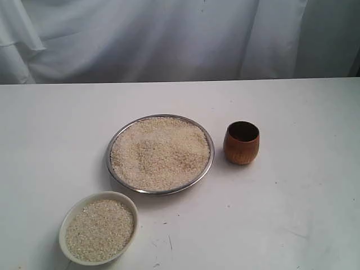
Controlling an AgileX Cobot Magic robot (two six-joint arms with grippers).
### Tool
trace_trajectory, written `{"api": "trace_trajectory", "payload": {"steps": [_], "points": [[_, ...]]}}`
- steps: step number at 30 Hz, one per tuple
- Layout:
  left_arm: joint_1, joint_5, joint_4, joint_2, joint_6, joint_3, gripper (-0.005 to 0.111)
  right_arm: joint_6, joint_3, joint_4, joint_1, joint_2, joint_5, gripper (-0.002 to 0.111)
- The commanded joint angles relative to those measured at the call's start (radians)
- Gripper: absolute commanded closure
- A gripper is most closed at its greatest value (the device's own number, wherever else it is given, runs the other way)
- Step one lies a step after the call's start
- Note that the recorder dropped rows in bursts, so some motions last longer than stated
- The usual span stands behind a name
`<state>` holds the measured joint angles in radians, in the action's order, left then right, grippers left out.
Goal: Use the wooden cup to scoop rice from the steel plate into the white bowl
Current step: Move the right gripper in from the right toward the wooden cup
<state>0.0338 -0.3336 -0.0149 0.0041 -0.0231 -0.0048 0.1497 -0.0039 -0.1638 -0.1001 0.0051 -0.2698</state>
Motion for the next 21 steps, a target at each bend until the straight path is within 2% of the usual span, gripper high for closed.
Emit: {"api": "trace_trajectory", "payload": {"steps": [1,4,6,9,12,14,16,21], "points": [[0.002,0.015,-0.002,-0.004,0.000,0.005,0.107,0.168,0.004,-0.100,-0.002,-0.005,-0.256,0.108],[0.002,0.015,-0.002,-0.004,0.000,0.005,0.107,0.299,0.004,-0.081,-0.002,-0.005,-0.250,0.108],[0.002,0.015,-0.002,-0.004,0.000,0.005,0.107,0.139,-0.035,-0.112,-0.002,0.015,-0.179,0.108],[0.002,0.015,-0.002,-0.004,0.000,0.005,0.107,-0.139,-0.220,-0.158,-0.002,0.270,-0.172,0.108],[0.002,0.015,-0.002,-0.004,0.000,0.005,0.107,-0.179,-0.489,0.019,-0.002,0.610,-0.179,0.108],[0.002,0.015,-0.002,-0.004,0.000,0.005,0.107,-0.081,-0.629,0.164,-0.002,0.814,-0.181,0.108],[0.002,0.015,-0.002,-0.004,0.000,0.005,0.107,0.028,-0.688,0.305,-0.002,0.924,-0.181,0.108],[0.002,0.015,-0.002,-0.004,0.000,0.005,0.107,0.382,-0.687,0.693,-0.002,1.108,-0.263,0.108]]}}
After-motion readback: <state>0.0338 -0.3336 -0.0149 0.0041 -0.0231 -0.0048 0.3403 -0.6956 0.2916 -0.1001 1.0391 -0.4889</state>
